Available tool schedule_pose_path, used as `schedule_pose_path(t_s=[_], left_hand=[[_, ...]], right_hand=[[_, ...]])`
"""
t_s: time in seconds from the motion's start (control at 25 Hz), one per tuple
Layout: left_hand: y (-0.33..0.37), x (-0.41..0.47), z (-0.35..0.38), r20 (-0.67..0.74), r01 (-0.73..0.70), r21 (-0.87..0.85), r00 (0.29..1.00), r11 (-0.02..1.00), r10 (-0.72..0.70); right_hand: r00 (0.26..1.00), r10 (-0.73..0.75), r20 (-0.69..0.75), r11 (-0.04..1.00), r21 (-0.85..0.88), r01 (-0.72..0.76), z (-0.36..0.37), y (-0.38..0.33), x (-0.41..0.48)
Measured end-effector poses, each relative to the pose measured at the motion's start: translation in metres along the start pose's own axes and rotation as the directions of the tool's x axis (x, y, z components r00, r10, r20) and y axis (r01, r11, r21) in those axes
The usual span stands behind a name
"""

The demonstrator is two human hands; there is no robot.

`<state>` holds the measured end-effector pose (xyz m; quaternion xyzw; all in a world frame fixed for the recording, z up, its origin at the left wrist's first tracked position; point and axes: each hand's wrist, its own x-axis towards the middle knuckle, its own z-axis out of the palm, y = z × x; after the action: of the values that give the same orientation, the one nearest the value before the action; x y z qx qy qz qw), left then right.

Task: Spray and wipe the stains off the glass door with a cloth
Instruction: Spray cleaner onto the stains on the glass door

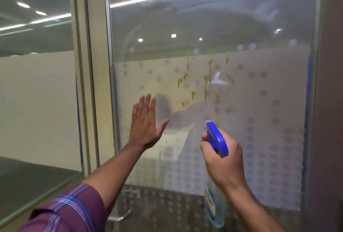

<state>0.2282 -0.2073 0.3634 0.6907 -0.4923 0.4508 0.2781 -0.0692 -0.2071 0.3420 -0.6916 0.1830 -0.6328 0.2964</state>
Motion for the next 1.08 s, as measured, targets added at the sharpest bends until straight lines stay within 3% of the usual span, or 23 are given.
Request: schedule_pose_path(t_s=[0.24, 0.6, 1.08], left_hand=[[-0.038, 0.086, 0.011, -0.123, -0.079, -0.02, 0.99, 0.997, 0.076], [-0.045, 0.117, 0.047, -0.32, -0.161, -0.1, 0.94, 0.982, 0.121], [-0.046, 0.118, 0.051, -0.354, -0.182, -0.118, 0.926, 0.976, 0.13]], right_hand=[[0.98, -0.115, -0.162, 0.96, -0.273, 0.067, 0.028, -0.041, 0.038], [0.897, -0.236, -0.373, 0.912, -0.403, 0.072, 0.048, -0.054, 0.064], [0.867, -0.269, -0.42, 0.866, -0.499, 0.027, 0.053, -0.047, 0.051]])
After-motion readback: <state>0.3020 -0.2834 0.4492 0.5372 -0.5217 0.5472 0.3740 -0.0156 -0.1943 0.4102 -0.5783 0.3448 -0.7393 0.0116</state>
